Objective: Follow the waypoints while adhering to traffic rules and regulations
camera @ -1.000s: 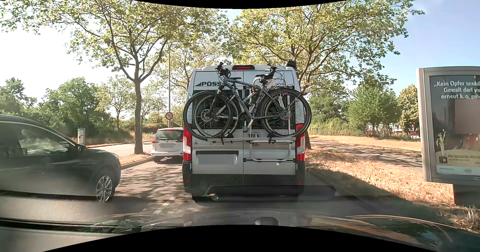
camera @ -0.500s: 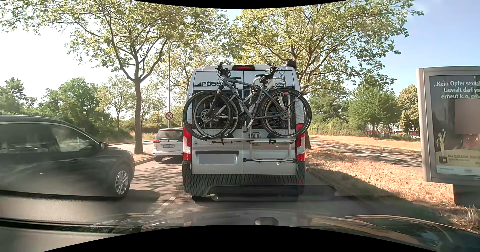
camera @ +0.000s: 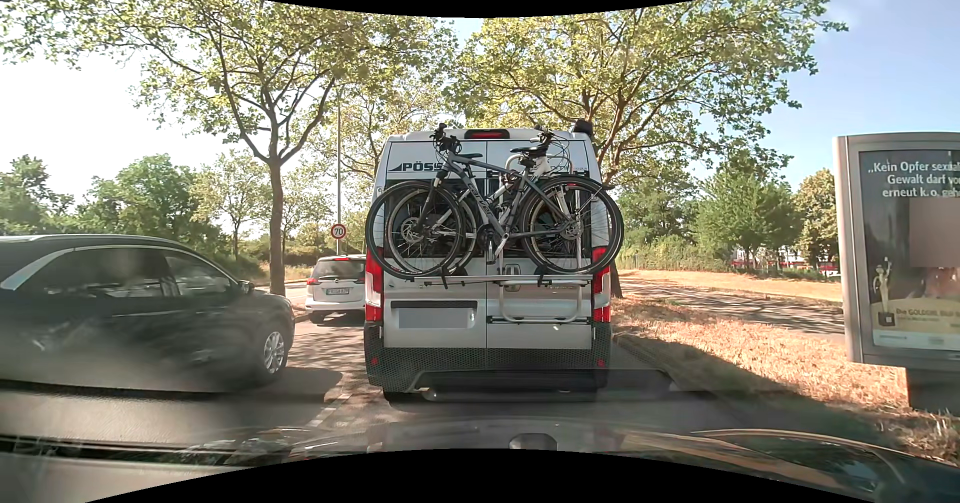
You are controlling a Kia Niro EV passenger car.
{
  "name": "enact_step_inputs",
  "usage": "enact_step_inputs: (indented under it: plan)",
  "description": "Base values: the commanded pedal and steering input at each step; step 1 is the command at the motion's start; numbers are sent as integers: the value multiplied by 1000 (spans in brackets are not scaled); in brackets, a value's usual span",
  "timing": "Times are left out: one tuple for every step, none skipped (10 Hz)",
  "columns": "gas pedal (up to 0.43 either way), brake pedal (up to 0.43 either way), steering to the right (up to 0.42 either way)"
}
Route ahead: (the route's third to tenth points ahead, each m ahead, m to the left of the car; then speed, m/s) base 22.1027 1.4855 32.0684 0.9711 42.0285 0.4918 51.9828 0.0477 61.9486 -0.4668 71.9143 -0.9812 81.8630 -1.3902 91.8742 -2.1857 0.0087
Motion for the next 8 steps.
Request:
enact_step_inputs:
  plan:
    - [0,165,23]
    - [0,171,23]
    - [0,165,23]
    - [0,159,23]
    - [0,165,23]
    - [0,165,23]
    - [0,165,23]
    - [0,165,23]
